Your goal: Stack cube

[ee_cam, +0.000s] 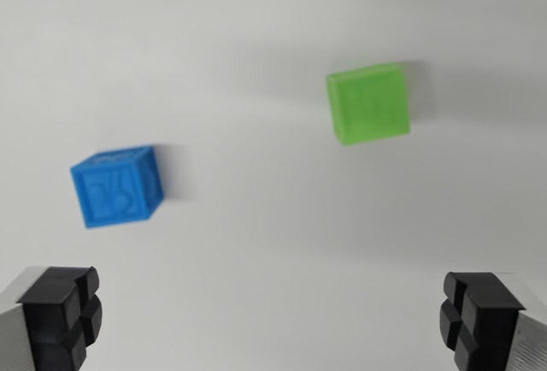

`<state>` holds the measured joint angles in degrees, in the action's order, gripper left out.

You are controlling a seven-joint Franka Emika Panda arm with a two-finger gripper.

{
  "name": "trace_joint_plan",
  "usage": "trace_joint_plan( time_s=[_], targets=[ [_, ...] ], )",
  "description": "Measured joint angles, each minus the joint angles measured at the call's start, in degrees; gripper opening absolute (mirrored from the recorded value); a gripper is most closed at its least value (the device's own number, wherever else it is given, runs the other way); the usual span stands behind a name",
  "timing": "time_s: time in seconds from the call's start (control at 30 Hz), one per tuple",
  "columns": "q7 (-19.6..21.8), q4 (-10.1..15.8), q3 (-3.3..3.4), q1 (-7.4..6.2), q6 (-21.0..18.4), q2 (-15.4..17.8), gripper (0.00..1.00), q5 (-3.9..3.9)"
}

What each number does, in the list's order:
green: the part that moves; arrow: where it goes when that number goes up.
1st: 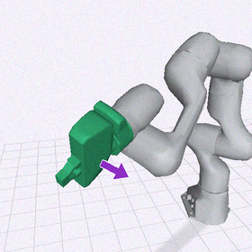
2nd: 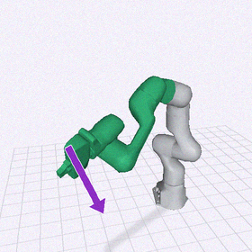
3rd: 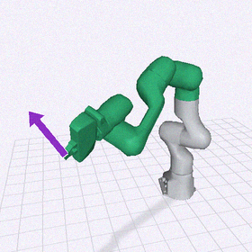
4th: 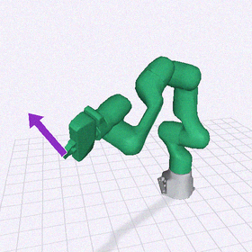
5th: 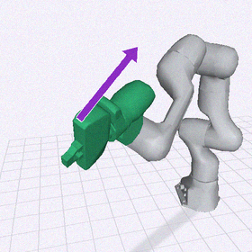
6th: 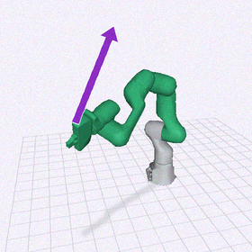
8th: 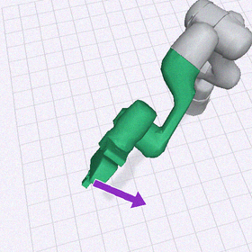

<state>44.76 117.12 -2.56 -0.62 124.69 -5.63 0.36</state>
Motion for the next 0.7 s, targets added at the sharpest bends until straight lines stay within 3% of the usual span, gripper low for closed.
trace_joint_plan(
  time_s=[0.7],
  targets=[
    [0.4, 6.3, -1.41, -3.19, 7.0, -1.4, 1.00, 0.27]
  ],
)
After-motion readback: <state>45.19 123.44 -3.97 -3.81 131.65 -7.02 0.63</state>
